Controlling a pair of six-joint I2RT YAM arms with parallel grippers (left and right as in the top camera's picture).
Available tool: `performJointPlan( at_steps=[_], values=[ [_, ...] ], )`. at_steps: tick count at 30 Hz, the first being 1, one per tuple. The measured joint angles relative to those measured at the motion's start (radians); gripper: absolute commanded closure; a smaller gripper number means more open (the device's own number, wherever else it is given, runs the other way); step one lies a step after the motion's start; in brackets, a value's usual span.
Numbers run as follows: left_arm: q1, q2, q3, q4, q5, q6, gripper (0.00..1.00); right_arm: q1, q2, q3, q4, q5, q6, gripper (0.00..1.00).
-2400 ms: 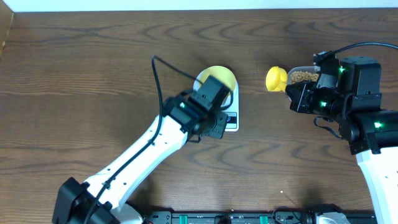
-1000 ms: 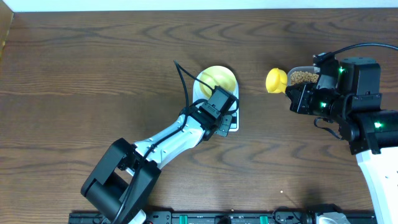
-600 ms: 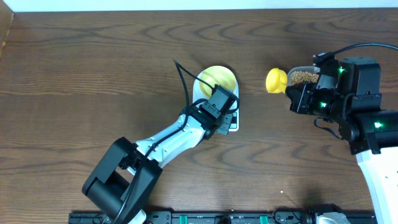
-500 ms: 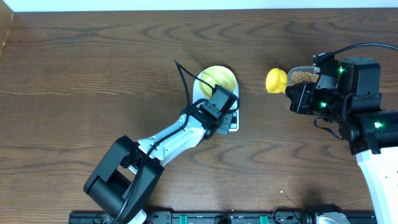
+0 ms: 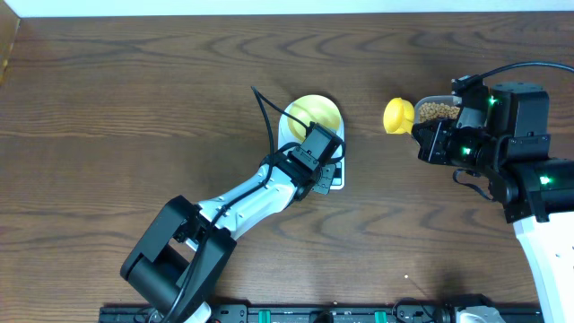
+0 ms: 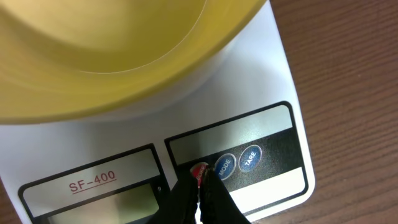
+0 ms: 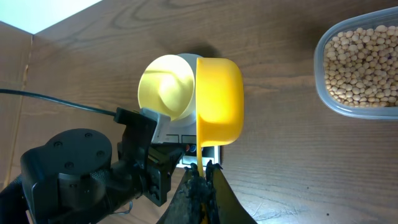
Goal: Scoop item into bowl and weigh 50g on scale
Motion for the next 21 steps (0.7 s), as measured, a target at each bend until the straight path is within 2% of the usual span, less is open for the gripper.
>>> performJointPlan(
  at_steps=[21],
  values=[
    [-0.001, 0.028, 0.001, 0.006, -0.002, 0.0, 0.93, 0.0, 0.0, 0.0, 0.001, 0.0, 0.0, 0.99]
  ],
)
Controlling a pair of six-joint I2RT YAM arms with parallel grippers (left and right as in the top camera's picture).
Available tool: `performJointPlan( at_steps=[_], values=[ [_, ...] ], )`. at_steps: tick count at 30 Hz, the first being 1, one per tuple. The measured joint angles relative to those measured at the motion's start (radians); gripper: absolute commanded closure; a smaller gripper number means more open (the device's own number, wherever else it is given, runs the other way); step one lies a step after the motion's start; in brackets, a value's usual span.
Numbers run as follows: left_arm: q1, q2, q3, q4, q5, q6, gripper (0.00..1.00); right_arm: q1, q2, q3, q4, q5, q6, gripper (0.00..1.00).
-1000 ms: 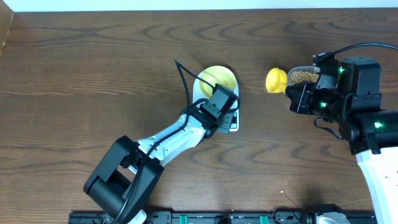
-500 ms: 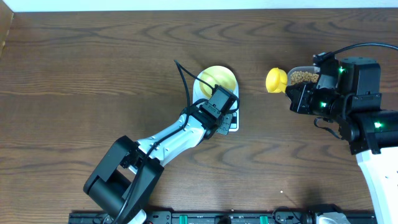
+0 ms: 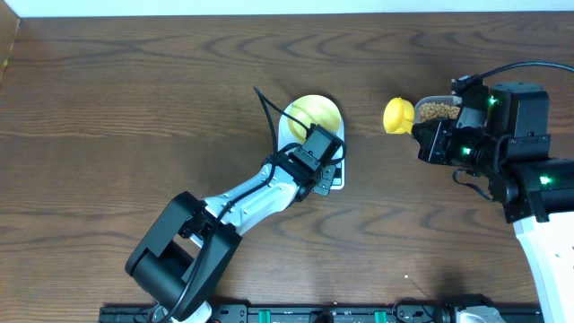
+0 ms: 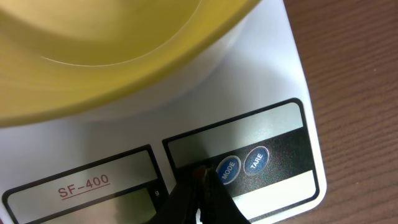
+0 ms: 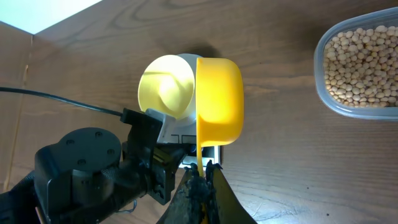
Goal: Scoop item into bowl and weigh 50g on scale
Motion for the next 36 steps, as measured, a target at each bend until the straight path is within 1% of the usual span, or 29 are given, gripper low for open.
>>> performJointPlan(
  at_steps=[27, 32, 36],
  values=[
    [-0.003, 0.022, 0.023, -0.013, -0.001, -0.003, 0.93, 0.0, 0.0, 0.0, 0.0, 0.0, -0.003, 0.99],
    [-0.003, -0.001, 0.015, -0.034, 0.029, -0.004, 0.93, 0.0, 0.0, 0.0, 0.005, 0.0, -0.003, 0.99],
    [-0.003, -0.081, -0.004, -0.06, 0.045, -0.006, 0.93, 0.0, 0.0, 0.0, 0.008, 0.0, -0.003, 0.99]
  ],
)
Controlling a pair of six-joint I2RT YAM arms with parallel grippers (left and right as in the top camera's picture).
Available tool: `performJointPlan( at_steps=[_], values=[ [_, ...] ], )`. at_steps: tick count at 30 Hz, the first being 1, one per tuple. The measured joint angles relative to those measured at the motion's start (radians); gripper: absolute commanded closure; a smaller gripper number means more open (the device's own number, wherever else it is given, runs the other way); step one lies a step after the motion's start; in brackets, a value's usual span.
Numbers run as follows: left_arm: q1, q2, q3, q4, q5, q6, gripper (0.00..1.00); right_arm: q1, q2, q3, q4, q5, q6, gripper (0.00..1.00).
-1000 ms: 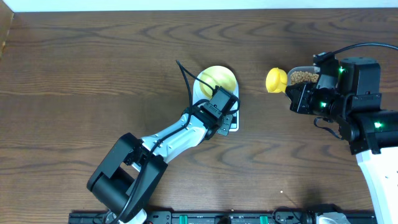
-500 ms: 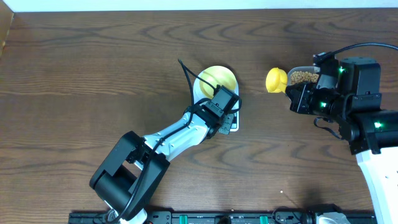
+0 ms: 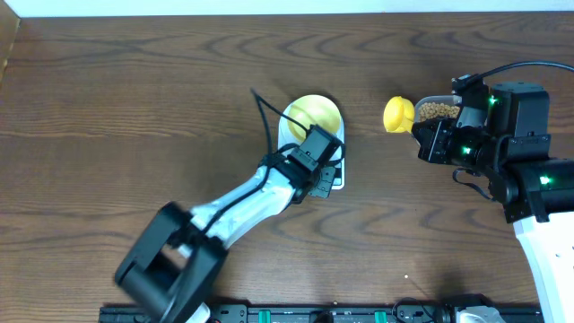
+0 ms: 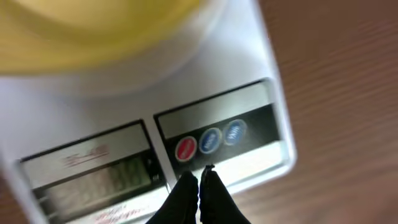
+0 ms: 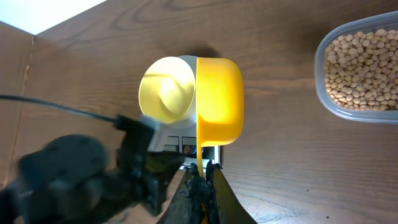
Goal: Scoop item into bowl and weigh 50g on scale
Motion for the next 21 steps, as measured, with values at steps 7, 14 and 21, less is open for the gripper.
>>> performJointPlan(
  at_steps=[7, 14, 21],
  values=[
    [0.0, -0.241, -0.001, -0.085, 0.018, -0.023, 0.92, 0.0, 0.0, 0.0, -0.004, 0.005, 0.0, 0.99],
    [0.002, -0.489, -0.001, -0.256, -0.004, -0.04, 0.75, -0.007, 0.0, 0.0, -0.019, 0.053, -0.001, 0.99],
    [0.119, -0.755, -0.001, -0.432, -0.076, -0.092, 0.33, -0.037, 0.0, 0.001, -0.042, 0.068, -0.025, 0.99]
  ],
)
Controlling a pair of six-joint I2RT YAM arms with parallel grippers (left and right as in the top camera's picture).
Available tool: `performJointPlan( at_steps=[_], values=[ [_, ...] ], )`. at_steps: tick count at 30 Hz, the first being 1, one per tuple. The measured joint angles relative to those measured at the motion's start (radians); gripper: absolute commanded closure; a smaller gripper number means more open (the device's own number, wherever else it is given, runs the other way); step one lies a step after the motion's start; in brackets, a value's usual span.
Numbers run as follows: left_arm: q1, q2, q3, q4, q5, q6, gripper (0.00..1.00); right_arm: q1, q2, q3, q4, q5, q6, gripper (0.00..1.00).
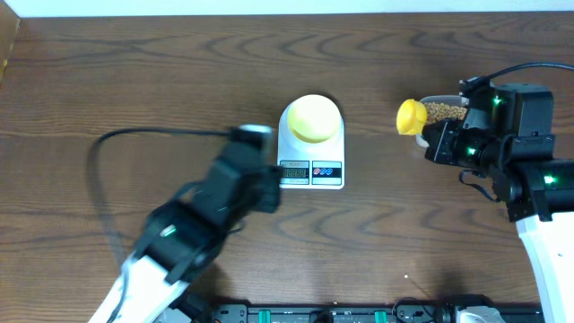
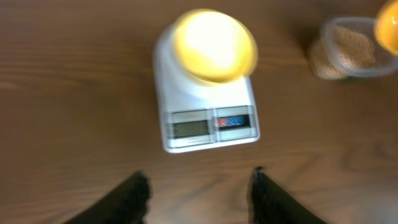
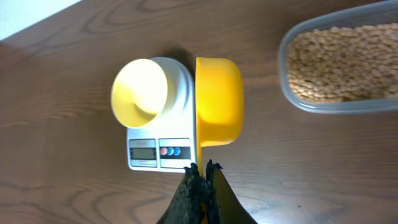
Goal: Scoop item into bowl and weigh 50g on scale
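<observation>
A white scale (image 1: 311, 154) stands mid-table with an empty yellow bowl (image 1: 314, 118) on its platform. Its display and buttons (image 3: 168, 151) face the near edge. My right gripper (image 3: 200, 168) is shut on the handle of a yellow scoop (image 3: 217, 102), held above the table between the scale and a clear tub of beans (image 3: 339, 65). No beans show in the scoop. My left gripper (image 2: 199, 180) is open, high over the table in front of the scale (image 2: 208, 102), nothing between its fingers. The left arm (image 1: 215, 202) is blurred.
The tub of beans (image 1: 441, 111) sits at the right, just behind the right arm's wrist. A black cable (image 1: 134, 135) loops over the table left of the scale. A black rail runs along the near edge.
My left gripper, shut with its tips at the scale's front edge before, is now open and well back to the near left. The right gripper and scoop sit slightly nearer the tub.
First my shut left fingertips touched the red button on the scale, and they stayed on it a moment later. Then they were off it with the display lit. Now the left arm is withdrawn and open. The right gripper held the scoop near the tub throughout.
</observation>
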Motion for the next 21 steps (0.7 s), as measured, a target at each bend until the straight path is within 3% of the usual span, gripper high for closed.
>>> performJointPlan(
  at_steps=[4, 5, 11, 21],
  values=[
    [0.108, -0.121, 0.0, -0.095, -0.042, -0.011, 0.24, -0.037, 0.0, 0.0, -0.007, 0.009, -0.022, 0.99],
    [0.132, -0.142, 0.0, -0.109, -0.054, -0.014, 0.02, -0.05, 0.0, 0.0, -0.006, 0.011, -0.029, 0.99],
    [0.225, -0.201, 0.0, -0.144, -0.111, -0.016, 0.02, -0.086, 0.0, 0.0, 0.023, 0.032, -0.072, 0.99],
    [0.228, -0.128, 0.0, -0.171, -0.127, -0.016, 0.02, -0.09, 0.011, 0.0, 0.152, 0.055, -0.1, 0.99]
  ],
)
